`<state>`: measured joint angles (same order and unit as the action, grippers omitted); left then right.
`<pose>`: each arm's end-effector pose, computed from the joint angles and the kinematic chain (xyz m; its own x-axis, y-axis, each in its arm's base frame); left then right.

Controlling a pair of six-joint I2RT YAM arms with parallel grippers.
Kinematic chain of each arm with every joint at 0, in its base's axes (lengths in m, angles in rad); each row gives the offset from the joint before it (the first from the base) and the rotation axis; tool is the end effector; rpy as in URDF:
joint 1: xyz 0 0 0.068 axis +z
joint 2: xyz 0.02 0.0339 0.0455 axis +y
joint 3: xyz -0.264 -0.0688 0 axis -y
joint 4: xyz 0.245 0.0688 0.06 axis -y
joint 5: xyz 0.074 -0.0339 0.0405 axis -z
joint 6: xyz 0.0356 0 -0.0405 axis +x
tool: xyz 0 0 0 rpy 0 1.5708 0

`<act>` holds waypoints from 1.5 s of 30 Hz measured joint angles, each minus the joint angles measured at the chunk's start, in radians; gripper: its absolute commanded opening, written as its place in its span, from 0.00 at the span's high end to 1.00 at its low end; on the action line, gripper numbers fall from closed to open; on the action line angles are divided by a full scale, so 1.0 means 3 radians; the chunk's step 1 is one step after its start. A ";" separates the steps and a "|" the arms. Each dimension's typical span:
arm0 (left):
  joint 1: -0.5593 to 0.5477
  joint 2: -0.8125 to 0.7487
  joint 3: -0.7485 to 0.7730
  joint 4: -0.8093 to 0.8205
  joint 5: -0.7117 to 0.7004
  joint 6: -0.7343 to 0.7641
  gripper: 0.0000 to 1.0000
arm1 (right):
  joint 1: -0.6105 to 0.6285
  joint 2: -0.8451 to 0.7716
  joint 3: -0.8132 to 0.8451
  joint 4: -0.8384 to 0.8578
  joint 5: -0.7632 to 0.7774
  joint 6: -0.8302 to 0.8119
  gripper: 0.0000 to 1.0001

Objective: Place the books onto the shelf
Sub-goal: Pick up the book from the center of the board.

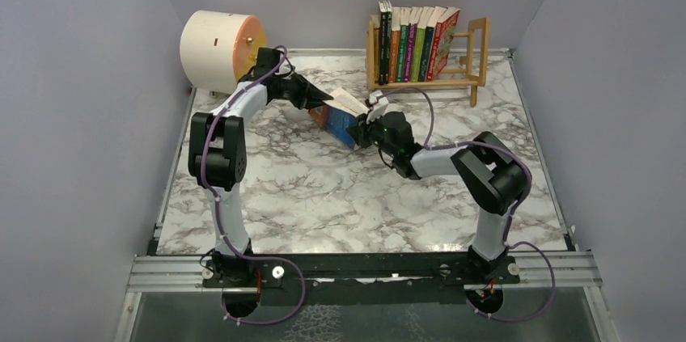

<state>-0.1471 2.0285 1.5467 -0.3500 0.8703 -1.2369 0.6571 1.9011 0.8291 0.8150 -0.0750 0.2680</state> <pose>0.4381 -0.0924 0.2183 -0.8101 -0.4956 0.3131 -0.4929 0.2866 -0.8215 0.3004 0.2351 0.1489 -0.3706 0.0476 -0.9276 -0.5894 0.7598 0.2745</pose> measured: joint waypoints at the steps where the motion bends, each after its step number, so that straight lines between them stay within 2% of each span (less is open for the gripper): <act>1: 0.0028 0.0000 0.0029 -0.0020 0.0018 0.0020 0.90 | 0.0000 -0.0062 0.0094 -0.0230 0.0013 -0.0029 0.99; 4: 0.0104 0.0000 0.0206 -0.0159 0.0028 0.0141 0.87 | 0.0006 -0.0242 0.0506 -0.1081 0.0061 -0.0144 0.99; 8: 0.0206 -0.0041 0.0389 -0.0231 0.0031 0.0259 0.79 | 0.0013 -0.0392 0.1025 -0.2071 0.0128 -0.0331 0.99; 16: 0.0504 -0.0189 0.0600 -0.0211 0.0028 0.0356 0.79 | 0.0013 -0.0596 0.1727 -0.3651 0.0197 -0.0724 0.99; 18: 0.0524 -0.0223 0.0600 -0.0210 0.0027 0.0378 0.79 | 0.0013 -0.0549 0.2127 -0.4139 0.0202 -0.0849 0.99; 23: 0.0505 -0.0324 0.0558 -0.0211 0.0015 0.0435 0.79 | 0.0011 -0.0164 0.3686 -0.5193 0.0270 -0.1125 0.99; 27: 0.0497 -0.0458 0.0416 -0.0210 0.0013 0.0481 0.79 | 0.0011 0.0125 0.4654 -0.5699 0.0362 -0.1279 0.99; 30: 0.0497 -0.0533 0.0295 -0.0219 0.0011 0.0519 0.79 | 0.0011 0.0287 0.5055 -0.5987 0.0451 -0.1361 0.99; 34: 0.0497 -0.0544 0.0237 -0.0251 -0.0015 0.0586 0.79 | 0.0011 0.0352 0.5051 -0.6185 0.0548 -0.1455 0.99; 45: 0.0465 -0.0548 0.0237 -0.0273 -0.0080 0.0692 0.79 | 0.0010 0.0319 0.4119 -0.6275 0.0610 -0.1658 0.99</act>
<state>-0.0074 1.8641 1.6176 -0.4320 0.8463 -1.0294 0.6601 1.9968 2.0647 -1.0676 0.1081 -0.2295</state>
